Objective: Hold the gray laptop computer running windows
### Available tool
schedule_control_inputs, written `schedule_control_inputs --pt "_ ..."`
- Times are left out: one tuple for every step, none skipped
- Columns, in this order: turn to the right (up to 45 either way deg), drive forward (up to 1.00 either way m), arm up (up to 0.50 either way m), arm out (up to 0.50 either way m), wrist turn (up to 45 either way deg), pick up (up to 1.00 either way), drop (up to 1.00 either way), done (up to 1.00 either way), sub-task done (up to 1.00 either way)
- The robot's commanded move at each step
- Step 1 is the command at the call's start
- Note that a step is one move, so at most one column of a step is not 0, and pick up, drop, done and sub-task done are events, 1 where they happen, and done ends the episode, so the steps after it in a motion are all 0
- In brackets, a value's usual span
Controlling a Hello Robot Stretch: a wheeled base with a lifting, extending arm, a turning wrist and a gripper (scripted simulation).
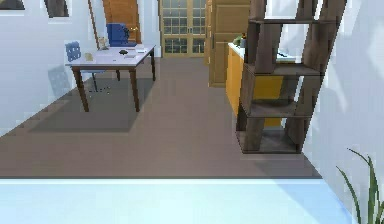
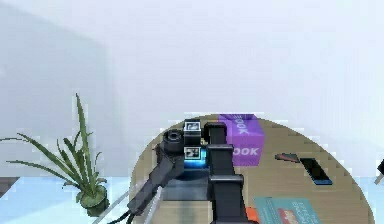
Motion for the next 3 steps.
schedule_control_inputs --pt "0.0 0.0 0.0 0.0 45.0 0.0 0.0 0.0 0.0" --pt "0.0 0.0 0.0 0.0 45.0 0.0 0.0 0.0 0.0" --pt "0.0 0.0 0.0 0.0 36.0 0.0 0.0 0.0 0.0"
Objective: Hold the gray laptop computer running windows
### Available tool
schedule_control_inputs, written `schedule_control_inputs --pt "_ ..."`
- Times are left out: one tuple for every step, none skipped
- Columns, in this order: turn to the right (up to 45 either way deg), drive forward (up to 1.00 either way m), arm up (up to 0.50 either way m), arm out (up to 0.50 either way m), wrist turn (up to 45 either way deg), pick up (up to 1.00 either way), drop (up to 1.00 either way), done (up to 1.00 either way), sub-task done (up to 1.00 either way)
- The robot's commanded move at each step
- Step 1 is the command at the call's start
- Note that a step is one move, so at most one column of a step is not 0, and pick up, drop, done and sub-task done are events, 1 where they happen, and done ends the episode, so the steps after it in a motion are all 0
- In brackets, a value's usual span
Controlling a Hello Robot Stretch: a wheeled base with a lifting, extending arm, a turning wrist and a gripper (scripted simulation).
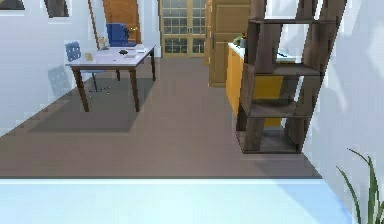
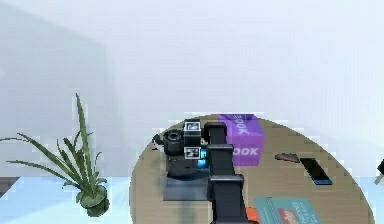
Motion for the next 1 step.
schedule_control_inputs --pt "0.0 0.0 -0.3 0.0 0.0 0.0 0.0 0.0 0.0"
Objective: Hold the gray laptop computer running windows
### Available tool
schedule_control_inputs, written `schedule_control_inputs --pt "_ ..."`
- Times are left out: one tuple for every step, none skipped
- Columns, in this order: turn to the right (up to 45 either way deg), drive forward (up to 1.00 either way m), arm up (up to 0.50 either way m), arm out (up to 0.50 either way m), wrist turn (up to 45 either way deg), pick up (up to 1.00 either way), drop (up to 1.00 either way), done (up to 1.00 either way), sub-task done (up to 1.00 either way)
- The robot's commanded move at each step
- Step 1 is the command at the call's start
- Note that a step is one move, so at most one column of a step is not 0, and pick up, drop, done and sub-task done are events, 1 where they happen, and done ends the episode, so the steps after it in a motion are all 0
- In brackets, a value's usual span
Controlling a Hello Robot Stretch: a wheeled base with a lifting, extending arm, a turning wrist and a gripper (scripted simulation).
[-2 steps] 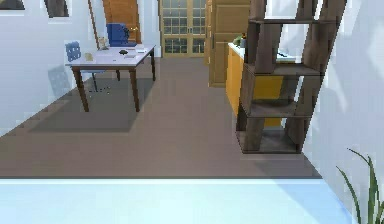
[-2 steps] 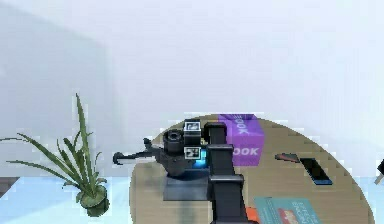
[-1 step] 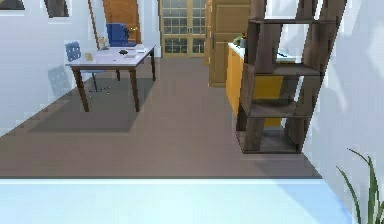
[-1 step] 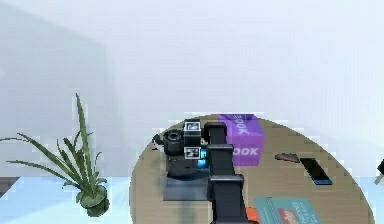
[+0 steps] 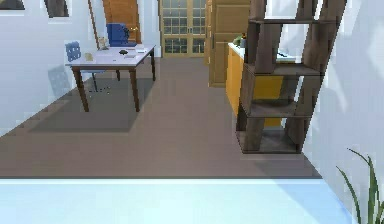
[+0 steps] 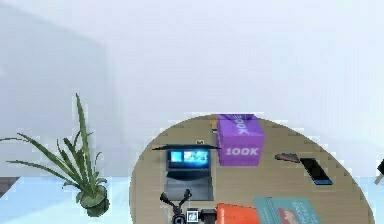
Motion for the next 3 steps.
schedule_control_inputs --pt "0.0 0.0 0.0 0.0 0.0 1.0 0.0 0.0 0.0" --pt "0.0 0.0 0.1 0.0 0.0 0.0 0.0 0.0 0.0" --pt "0.0 0.0 0.0 0.0 0.0 0.0 0.0 1.0 0.0"
